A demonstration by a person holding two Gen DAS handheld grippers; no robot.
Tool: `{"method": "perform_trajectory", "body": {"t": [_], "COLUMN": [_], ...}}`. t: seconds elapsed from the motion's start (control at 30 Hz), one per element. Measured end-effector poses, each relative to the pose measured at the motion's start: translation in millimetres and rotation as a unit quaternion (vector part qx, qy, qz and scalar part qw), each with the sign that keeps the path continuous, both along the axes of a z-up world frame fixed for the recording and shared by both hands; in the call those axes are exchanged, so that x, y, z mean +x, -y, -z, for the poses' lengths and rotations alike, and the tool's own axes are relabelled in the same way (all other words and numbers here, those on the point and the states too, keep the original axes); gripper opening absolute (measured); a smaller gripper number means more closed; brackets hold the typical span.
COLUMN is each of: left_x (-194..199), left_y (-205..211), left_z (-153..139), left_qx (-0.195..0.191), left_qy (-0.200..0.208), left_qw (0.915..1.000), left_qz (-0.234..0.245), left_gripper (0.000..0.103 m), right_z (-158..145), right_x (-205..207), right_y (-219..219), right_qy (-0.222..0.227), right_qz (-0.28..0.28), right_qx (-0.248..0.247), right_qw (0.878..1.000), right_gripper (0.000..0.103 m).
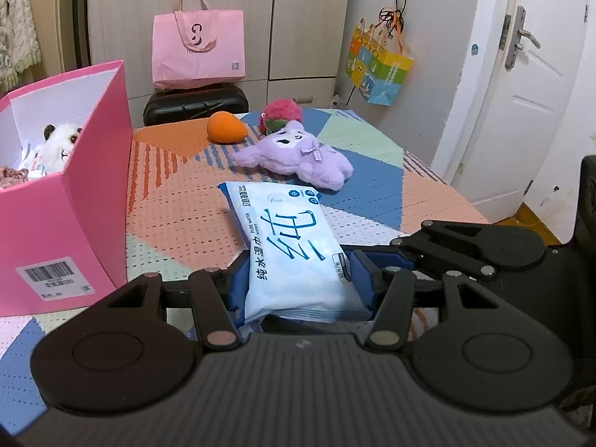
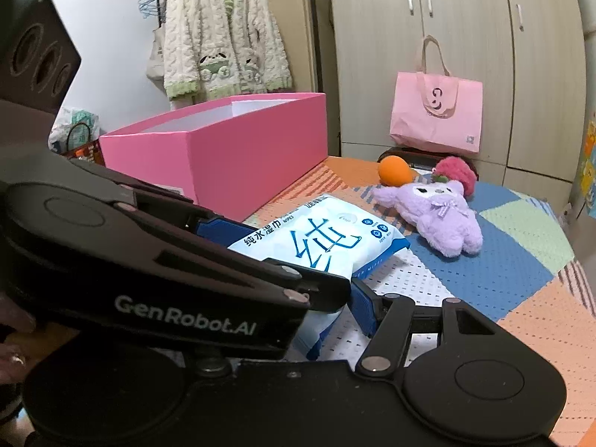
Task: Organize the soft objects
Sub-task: 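Lift the wipes pack with the left tool and carry it over the pink box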
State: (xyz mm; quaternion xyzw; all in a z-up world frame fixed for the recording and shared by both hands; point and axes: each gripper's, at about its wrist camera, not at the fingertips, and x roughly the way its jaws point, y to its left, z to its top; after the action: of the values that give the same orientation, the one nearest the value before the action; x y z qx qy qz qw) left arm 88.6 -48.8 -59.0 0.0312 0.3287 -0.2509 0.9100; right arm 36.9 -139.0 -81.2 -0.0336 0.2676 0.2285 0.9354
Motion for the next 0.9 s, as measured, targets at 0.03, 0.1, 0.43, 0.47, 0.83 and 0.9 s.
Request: {"method": "perform_trajectory", "body": {"t": [0.03, 0.1, 0.43, 0.47, 0.83, 0.9], "left_x": [-3, -7, -22, -25, -44, -46], "left_y": [-1, -2, -15, -18, -62, -71], "left_z": [-2, -5, -24, -28, -76, -84], "left_qx": [0.0, -0.001, -0.02, -0.024, -0.057, -0.058], "left_qy": [0.001, 0.001, -0.018, -0.016, -0.007, 0.002], "left_qw": [1.0, 1.0, 0.9996, 0.9995, 0.9984, 0.9983], "left_qz": [0.0, 0.001, 0.008, 0.01, -0.001, -0.01], "left_gripper": [0.053, 0.053, 0.053, 0.053, 0.054, 0.054], "right_z": [-2, -5, -30, -33, -85, -93], "right_x": [-2, -6, -22, -24, -33, -30], "right_y": [-1, -4, -20, -21, -46, -55], "right_qy": [0.001, 0.004, -0.006, -0.004, 0.011, 0.02], "right_qz": [-0.003, -0.009, -0.017, -0.02, -0.081, -0.093], "right_qx": [-0.005, -0.018, -0.068, -0.07, -0.073, -0.075], "right_qw": [1.0, 1.0, 0.998, 0.997, 0.994, 0.993], "right_gripper": [0.065, 0.065, 0.064, 0.064, 0.065, 0.065]}}
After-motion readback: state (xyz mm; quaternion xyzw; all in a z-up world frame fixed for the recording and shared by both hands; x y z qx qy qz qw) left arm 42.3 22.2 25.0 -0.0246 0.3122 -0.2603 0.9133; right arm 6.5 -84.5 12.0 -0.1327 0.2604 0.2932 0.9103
